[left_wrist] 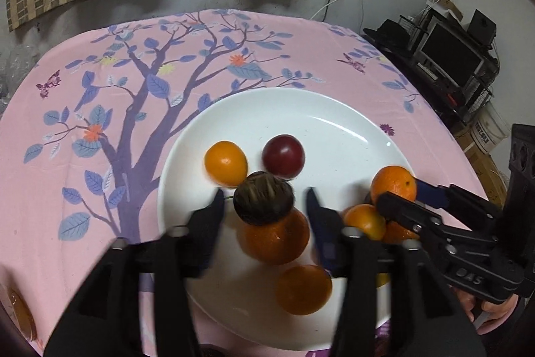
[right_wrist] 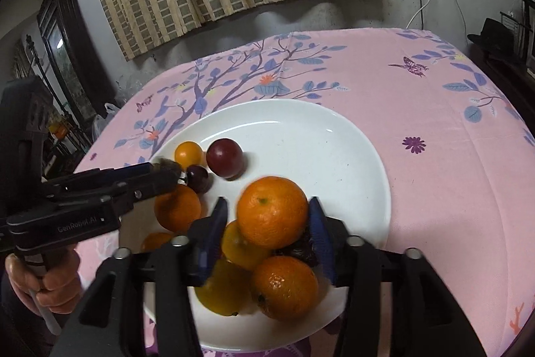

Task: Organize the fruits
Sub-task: 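Lower the mandarin and mangosteen onto the white plate and open both tools, then grasp a dark red plum with the right tool while the left tool grasps a mangosteen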

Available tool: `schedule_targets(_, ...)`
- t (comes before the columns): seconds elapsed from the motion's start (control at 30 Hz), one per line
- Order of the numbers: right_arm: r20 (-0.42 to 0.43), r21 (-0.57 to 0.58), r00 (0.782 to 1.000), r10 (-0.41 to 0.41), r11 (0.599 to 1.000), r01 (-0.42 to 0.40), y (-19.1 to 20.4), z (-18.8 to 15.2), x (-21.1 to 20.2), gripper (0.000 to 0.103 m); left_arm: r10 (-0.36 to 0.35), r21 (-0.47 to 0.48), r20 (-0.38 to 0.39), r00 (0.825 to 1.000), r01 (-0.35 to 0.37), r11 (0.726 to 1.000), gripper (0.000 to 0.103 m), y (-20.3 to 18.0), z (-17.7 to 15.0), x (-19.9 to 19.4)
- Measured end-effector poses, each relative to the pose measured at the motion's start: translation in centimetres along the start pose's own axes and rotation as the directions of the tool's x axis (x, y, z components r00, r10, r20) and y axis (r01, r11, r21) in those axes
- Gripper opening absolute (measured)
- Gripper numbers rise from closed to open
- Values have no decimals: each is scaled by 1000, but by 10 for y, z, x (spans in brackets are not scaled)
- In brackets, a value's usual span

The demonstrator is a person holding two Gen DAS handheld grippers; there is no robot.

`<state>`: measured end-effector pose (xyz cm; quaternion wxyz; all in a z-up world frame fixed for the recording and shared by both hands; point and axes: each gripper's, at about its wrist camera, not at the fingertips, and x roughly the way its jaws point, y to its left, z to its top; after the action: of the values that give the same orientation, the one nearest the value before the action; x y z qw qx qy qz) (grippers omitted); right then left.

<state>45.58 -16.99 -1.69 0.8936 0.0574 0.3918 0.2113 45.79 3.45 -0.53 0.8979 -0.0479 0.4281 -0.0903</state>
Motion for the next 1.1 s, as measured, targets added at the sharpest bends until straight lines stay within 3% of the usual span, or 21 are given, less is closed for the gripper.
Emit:
schedule_targets(0.1,34,3,999,16,1000,-16,2,-1,-19,58,14,2,45,999,-14,1000,72,5,-5,-20)
schedule_targets(0.17,59,-4,998,35,999,-35,6,-3,-37,58,0,-16,55,998,1,1000,81,13,-9,-38)
schedule_targets(0.23,80,-30,996,46,999,-44,14,-10,-56,62,38,-53,106,994,-32,998,96,24,-21,-65)
schedule_targets(0.37,72,-91,996,45,995,-38,27,-35,-75,73,132,-115,163,978,-114,987,97,40,-56,-100)
schedule_targets(0.63,-70,-121,994,86,988,-94,40,-93,-73,73,210,-217,66,976,-191,957,97,71,-137,-101)
schedule_targets(0.77,-104,-180,992,64,980,-83,53,-108,-71,72,204,-245,55,977,-185,952,97,77,-139,-102)
schedule_targets(0.83,-121,-206,992,43,976,-67,56,-112,-68,65,194,-248,66,979,-173,953,97,78,-142,-106)
schedule_targets(1.1,-169,-189,985,42,979,-74,52,-117,-60,59,192,-237,81,978,-168,957,97,73,-141,-110)
